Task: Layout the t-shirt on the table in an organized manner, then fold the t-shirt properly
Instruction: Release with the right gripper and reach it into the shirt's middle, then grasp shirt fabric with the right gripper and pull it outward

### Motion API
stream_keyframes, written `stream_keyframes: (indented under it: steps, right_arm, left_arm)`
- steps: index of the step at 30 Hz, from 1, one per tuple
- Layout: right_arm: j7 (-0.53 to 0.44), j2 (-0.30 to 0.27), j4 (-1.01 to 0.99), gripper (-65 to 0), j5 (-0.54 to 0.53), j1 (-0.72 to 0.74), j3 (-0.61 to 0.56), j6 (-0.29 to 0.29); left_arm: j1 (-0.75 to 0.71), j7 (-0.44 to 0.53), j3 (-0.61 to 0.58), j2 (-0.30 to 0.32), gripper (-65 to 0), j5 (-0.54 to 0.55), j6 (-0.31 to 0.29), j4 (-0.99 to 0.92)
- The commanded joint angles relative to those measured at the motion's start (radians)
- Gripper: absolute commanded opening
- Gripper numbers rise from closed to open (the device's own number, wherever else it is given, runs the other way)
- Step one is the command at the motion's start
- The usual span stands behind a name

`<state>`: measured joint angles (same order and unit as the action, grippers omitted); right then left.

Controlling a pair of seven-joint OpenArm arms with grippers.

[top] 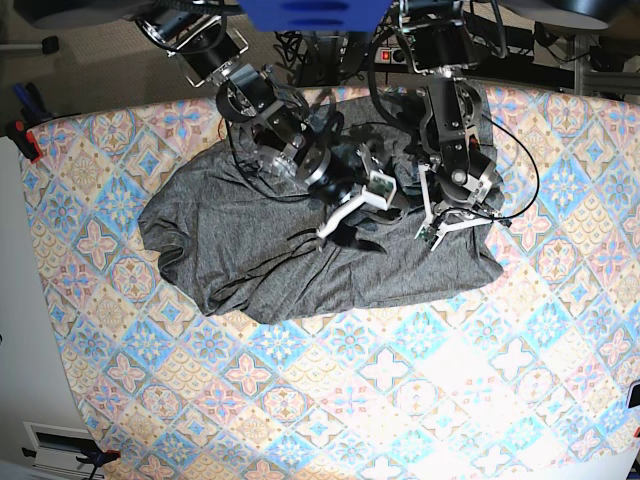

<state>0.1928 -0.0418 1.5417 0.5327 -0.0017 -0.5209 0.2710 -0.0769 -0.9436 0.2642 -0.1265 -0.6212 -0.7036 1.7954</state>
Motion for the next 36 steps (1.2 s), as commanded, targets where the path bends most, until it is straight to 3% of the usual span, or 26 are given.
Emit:
stream_keyframes:
  steps: [1,7,13,18,23,27,30,32,36]
  right_arm:
    - [-0.022,0.009,0.041,-18.5,-0.003,0.016,0.034,-0.017]
    - [-0.022,0.010,0.082,-18.5,-0.003,0.016,0.190,-0.017]
    - [-0.022,0.010,0.070,-18.5,-0.006,0.024,0.373,-0.016]
    - [-0.020,0.004,0.009,-18.6,-0.119,0.024,0.529,-0.012]
    - [0.023,0.000,-0.096,-18.6,-0.256,0.098,0.743,0.141]
    - [0.055,-0.002,-0.169,-18.6,-0.280,0.216,0.896,0.267]
    - [0.055,-0.019,-0.249,-18.6,-0.277,0.256,0.954,0.273]
    - [0.055,-0.062,-0.295,-18.6,-0.280,0.257,0.954,0.273]
    - [0.055,-0.089,-0.360,-18.6,-0.280,0.259,0.954,0.274]
  left_arm:
    - [0.016,0.008,-0.006,-0.011,-61.7,0.001,0.005,0.059]
    - [0.009,0.008,-0.007,-0.031,-61.6,0.001,0.005,0.208]
    - [0.013,0.008,-0.030,-0.031,-61.6,-0.001,0.005,0.211]
    - [0.045,0.008,-0.027,-0.031,-61.6,0.004,0.005,0.211]
    - [0.079,0.008,-0.024,-0.031,-61.6,-0.002,0.005,0.211]
    - [0.087,0.008,-0.024,-0.031,-61.6,-0.002,0.005,0.211]
    - [0.084,0.008,-0.024,-0.031,-61.6,-0.002,0.005,0.211]
    - [0.082,0.008,-0.024,-0.031,-61.6,-0.002,0.005,0.211]
    - [0.087,0.008,-0.016,-0.031,-61.6,-0.002,0.005,0.211]
